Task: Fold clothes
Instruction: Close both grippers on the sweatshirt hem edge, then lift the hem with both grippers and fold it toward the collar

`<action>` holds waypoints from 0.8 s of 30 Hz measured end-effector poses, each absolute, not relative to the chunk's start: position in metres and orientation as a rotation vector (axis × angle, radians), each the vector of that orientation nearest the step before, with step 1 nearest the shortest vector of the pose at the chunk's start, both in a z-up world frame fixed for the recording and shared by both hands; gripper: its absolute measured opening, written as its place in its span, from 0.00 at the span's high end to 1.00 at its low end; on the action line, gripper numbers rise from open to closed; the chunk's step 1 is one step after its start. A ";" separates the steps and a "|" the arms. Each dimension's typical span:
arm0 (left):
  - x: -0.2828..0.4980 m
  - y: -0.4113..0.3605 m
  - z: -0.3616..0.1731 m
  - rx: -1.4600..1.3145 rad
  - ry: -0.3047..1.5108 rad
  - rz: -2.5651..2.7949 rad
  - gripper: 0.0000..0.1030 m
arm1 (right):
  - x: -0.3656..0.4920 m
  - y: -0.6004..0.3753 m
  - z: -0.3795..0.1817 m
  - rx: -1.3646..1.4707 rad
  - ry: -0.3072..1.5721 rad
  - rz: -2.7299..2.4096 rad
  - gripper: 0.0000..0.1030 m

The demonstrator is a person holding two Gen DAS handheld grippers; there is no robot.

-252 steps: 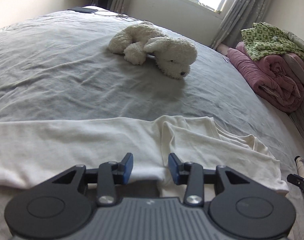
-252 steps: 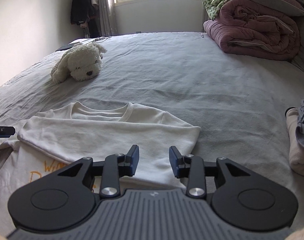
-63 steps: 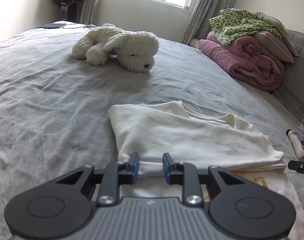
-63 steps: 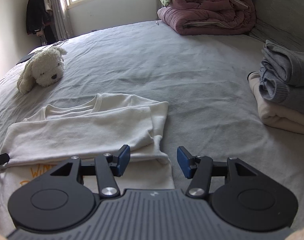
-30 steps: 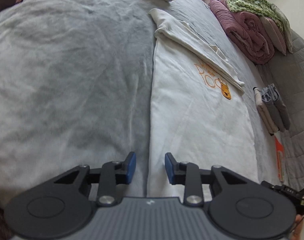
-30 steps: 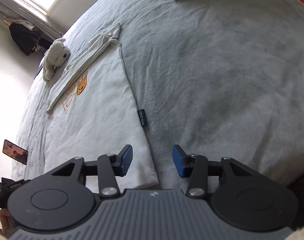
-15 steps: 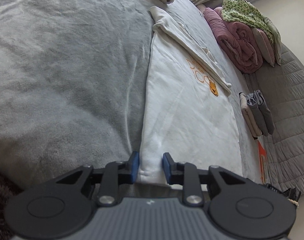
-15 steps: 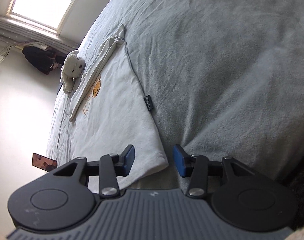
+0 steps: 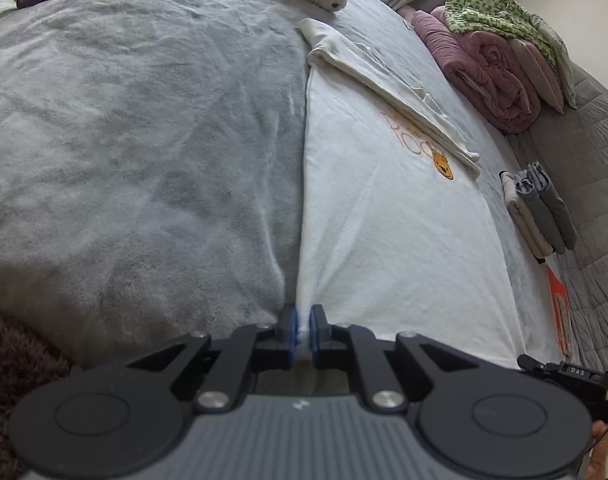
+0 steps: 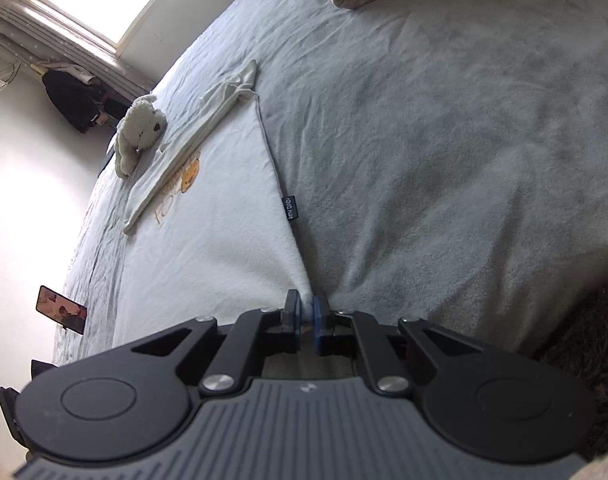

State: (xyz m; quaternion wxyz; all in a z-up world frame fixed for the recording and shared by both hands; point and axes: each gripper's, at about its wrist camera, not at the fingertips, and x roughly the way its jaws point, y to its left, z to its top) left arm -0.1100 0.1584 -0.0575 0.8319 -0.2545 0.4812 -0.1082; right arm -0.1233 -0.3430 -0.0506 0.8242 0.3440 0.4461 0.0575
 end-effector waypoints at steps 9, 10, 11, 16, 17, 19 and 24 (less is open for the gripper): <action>-0.113 0.167 -0.058 -0.559 1.014 -0.351 0.67 | -0.131 -0.354 -0.055 0.778 0.913 0.199 0.68; -0.112 0.166 -0.059 -0.556 1.015 -0.358 0.65 | -0.130 -0.356 -0.056 0.802 0.911 0.200 0.67; -0.112 0.164 -0.059 -0.552 1.017 -0.365 0.63 | -0.130 -0.358 -0.058 0.825 0.909 0.201 0.67; -0.109 0.155 -0.057 -0.495 1.028 -0.386 0.60 | -0.124 -0.353 -0.060 0.822 0.904 0.212 0.67; -0.108 0.154 -0.057 -0.489 1.030 -0.390 0.61 | -0.123 -0.350 -0.058 0.798 0.908 0.215 0.68; -0.108 0.152 -0.057 -0.478 1.036 -0.396 0.70 | -0.119 -0.342 -0.054 0.740 0.921 0.224 0.72; -0.103 0.155 -0.057 -0.523 1.069 -0.416 0.90 | -0.115 -0.334 -0.046 0.684 0.943 0.255 0.90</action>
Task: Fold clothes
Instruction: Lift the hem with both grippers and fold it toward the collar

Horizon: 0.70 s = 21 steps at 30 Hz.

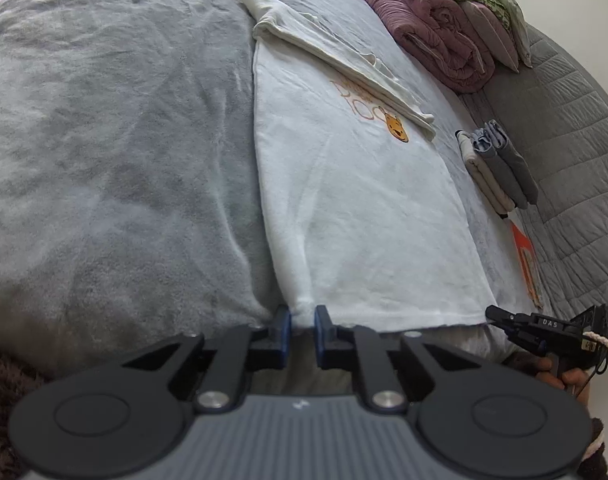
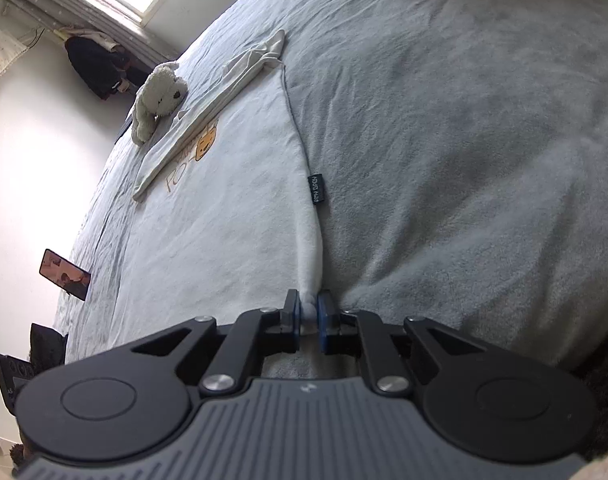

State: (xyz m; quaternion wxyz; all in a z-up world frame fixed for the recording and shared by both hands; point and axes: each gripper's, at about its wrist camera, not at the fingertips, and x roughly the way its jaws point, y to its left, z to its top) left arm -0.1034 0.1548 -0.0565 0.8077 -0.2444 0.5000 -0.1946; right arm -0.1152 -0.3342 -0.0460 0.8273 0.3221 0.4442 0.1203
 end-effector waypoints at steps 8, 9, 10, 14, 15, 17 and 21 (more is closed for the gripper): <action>-0.092 0.165 -0.037 -0.700 1.024 -0.479 0.91 | -0.108 -0.345 -0.018 0.797 0.895 0.301 0.90; -0.088 0.167 -0.033 -0.719 1.015 -0.485 0.91 | -0.104 -0.345 -0.013 0.807 0.891 0.304 0.90; -0.084 0.167 -0.030 -0.736 1.004 -0.489 0.91 | -0.099 -0.345 -0.009 0.816 0.886 0.306 0.90; -0.057 0.169 -0.020 -0.789 0.971 -0.476 0.91 | -0.073 -0.342 0.005 0.847 0.863 0.307 0.90; -0.050 0.168 -0.018 -0.792 0.966 -0.464 0.91 | -0.065 -0.342 0.006 0.856 0.858 0.301 0.90; -0.032 0.167 -0.015 -0.793 0.958 -0.435 0.91 | -0.047 -0.342 0.007 0.873 0.852 0.284 0.90; 0.003 0.168 -0.020 -0.802 0.946 -0.387 0.91 | -0.011 -0.344 0.000 0.902 0.847 0.241 0.90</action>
